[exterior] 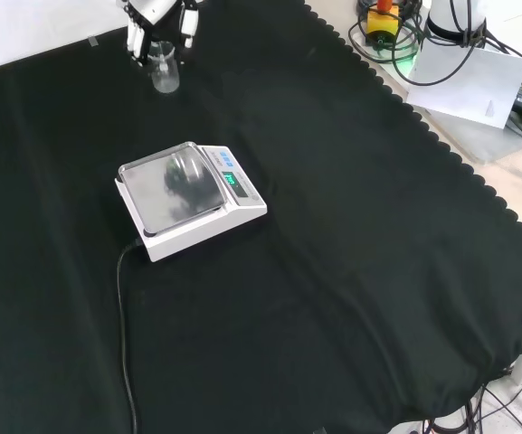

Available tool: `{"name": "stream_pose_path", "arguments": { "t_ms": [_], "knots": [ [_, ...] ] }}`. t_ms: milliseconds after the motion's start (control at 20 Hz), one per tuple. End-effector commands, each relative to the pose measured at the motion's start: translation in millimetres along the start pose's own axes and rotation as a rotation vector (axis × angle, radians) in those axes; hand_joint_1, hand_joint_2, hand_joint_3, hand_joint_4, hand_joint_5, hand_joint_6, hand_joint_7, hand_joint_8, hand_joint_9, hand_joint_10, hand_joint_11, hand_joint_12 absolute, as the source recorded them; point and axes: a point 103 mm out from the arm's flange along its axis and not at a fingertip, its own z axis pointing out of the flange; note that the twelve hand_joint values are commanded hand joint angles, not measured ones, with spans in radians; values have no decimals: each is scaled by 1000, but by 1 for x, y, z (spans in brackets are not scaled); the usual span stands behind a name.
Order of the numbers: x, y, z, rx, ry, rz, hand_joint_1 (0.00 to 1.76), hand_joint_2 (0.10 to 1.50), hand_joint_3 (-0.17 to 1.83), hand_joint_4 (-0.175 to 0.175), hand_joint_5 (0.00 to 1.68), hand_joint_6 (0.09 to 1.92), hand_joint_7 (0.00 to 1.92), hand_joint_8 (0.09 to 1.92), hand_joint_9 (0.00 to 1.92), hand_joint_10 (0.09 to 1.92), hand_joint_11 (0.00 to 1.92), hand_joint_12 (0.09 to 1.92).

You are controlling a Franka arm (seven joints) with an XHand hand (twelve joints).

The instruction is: Put the beaker on the electronic balance.

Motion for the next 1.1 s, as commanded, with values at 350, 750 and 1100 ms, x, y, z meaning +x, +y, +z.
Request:
{"name": "stream_pose_path", "arguments": {
  "t_ms": [350,750,1100],
  "knots": [
    [62,38,-6,31,-77,-112,1149,1153,-12,-175,919,1104,841,896,1038,767,1078,797],
    [94,63,-8,48,-102,-175,1149,1153,-12,-175,919,1105,843,897,1036,770,1077,797],
    [114,87,0,57,-85,-230,1148,1153,-12,-175,919,1106,844,898,1036,773,1078,798]
  ]
}}
